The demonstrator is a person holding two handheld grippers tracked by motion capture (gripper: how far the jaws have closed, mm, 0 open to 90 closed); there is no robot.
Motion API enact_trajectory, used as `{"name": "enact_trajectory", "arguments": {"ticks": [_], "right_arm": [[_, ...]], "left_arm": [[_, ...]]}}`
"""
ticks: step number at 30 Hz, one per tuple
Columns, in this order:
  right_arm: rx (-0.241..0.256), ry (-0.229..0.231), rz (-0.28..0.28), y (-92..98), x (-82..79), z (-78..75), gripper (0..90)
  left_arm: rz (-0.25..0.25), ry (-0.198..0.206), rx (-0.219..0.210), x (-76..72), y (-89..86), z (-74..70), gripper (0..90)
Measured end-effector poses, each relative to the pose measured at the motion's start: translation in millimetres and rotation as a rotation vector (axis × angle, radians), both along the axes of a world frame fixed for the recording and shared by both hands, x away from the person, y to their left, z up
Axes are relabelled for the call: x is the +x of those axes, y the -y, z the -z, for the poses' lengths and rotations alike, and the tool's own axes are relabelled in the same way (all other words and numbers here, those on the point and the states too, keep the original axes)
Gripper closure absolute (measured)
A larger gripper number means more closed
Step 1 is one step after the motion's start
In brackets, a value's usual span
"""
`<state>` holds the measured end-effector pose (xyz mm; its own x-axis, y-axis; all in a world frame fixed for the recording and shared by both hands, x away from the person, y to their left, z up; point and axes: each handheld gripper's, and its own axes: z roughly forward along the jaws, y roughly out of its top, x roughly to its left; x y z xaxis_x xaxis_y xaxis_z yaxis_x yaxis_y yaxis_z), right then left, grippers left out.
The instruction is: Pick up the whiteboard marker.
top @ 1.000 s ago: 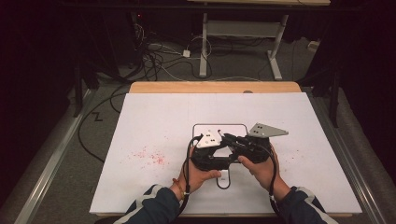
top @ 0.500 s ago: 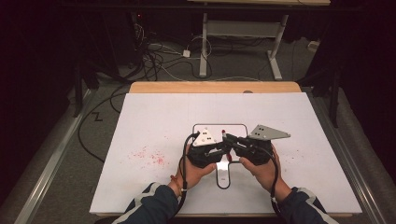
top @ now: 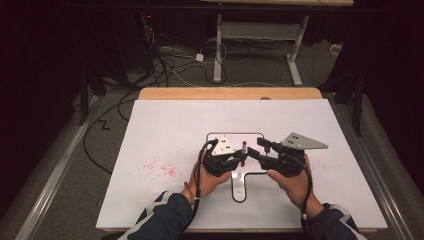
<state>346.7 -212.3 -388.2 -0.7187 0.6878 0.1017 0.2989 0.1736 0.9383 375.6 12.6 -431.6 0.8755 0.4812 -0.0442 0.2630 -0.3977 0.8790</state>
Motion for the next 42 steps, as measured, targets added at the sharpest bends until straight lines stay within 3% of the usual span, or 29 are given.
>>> {"name": "enact_trajectory", "arguments": {"ticks": [4,9,15,20,24,29,32,36,39,42], "right_arm": [[-0.037,0.038,0.038,30.2,-6.5,0.5,39.2],[-0.185,0.112,0.093,59.1,-20.7,21.2,35.4],[-0.291,0.06,0.069,67.6,-34.5,53.8,32.1],[-0.381,0.049,0.023,61.1,-42.4,66.6,30.7],[-0.379,0.034,-0.001,58.1,-42.5,69.5,30.9],[-0.388,0.019,-0.012,57.5,-41.4,72.2,31.1],[-0.387,0.021,-0.017,56.9,-41.0,72.5,31.1],[-0.387,0.014,-0.02,56.7,-40.4,73.3,31.1],[-0.391,0.015,-0.019,56.5,-40.1,73.4,31.1],[-0.397,0.014,-0.016,56.4,-39.9,73.1,31.0]], "left_arm": [[0.022,0.009,0.015,12.8,8.8,0.6,78.9],[0.043,0.012,0.011,30.6,23.2,-1.0,78.8],[0.054,0.003,0.025,43.7,43.9,4.2,78.8],[0.061,0.011,0.031,50.6,58.5,6.9,78.8],[0.076,0.022,0.065,57.7,78.6,11.4,78.8],[0.078,0.026,0.105,64.1,87.7,19.1,78.8],[0.079,0.019,0.083,67.1,86.9,21.0,78.8],[0.066,0.029,0.109,69.3,83.3,19.7,79.1],[0.045,0.0,0.093,73.1,76.0,19.8,79.2],[0.044,0.0,0.111,74.6,69.6,18.5,79.2]]}}
